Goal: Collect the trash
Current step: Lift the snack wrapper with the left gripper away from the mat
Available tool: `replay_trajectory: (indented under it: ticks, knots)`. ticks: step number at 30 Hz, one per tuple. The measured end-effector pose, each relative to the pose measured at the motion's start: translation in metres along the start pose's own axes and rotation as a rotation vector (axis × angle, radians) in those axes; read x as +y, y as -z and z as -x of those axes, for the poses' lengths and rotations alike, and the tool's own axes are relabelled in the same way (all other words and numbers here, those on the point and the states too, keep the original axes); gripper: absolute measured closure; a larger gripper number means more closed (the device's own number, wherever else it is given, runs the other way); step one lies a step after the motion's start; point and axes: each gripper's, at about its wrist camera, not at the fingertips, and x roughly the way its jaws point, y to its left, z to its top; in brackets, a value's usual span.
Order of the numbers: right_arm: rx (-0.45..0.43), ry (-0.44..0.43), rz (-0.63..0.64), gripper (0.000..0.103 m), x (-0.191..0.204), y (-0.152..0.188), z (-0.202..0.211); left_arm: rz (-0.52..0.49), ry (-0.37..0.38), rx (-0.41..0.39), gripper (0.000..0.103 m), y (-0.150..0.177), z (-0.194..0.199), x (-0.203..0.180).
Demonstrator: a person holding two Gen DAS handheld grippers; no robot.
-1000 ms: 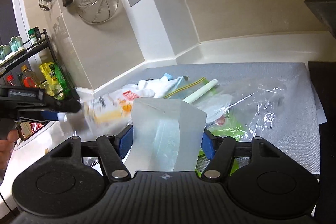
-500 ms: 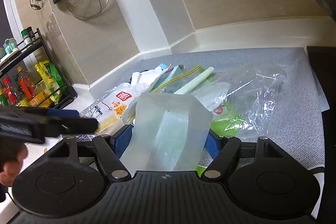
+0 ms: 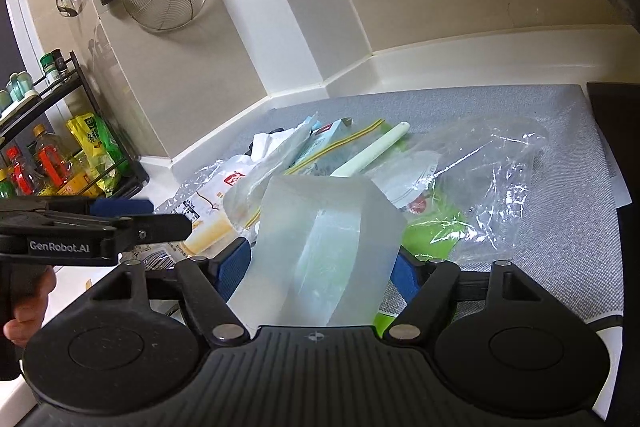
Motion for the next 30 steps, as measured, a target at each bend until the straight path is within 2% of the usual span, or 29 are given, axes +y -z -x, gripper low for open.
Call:
replay_trajectory:
  ticks: [2, 5, 9, 11, 12, 16, 24, 30]
  knots:
    - [0.006, -0.003, -0.007, 0.026, -0.001, 0.0, -0.001, -0.012, -0.01, 0.02, 0.025, -0.002, -0.008, -0.001]
    - [0.011, -0.005, -0.014, 0.026, -0.002, 0.0, -0.002, -0.04, -0.038, 0.041, 0.018, -0.001, -0.019, -0.002]
    - [0.018, -0.007, -0.018, 0.025, -0.003, -0.001, -0.003, -0.072, -0.044, 0.073, 0.018, 0.008, -0.029, -0.003]
    - [0.02, -0.007, -0.02, 0.025, -0.003, -0.001, -0.003, -0.075, -0.043, 0.065, 0.039, 0.011, -0.029, -0.003]
    - [0.021, -0.007, -0.02, 0.025, -0.002, -0.001, -0.003, -0.068, -0.034, 0.064, 0.059, 0.012, -0.029, -0.002]
    - [0.016, -0.005, -0.023, 0.026, -0.003, -0.001, -0.003, -0.018, -0.006, 0.018, 0.081, 0.006, -0.012, 0.005]
    - [0.003, -0.006, -0.009, 0.028, 0.0, 0.001, 0.0, 0.239, 0.112, -0.158, 0.086, -0.003, 0.053, 0.033]
    - [0.004, -0.014, 0.001, 0.029, 0.002, 0.001, 0.001, 0.36, 0.067, -0.215, 0.087, 0.013, 0.081, 0.056]
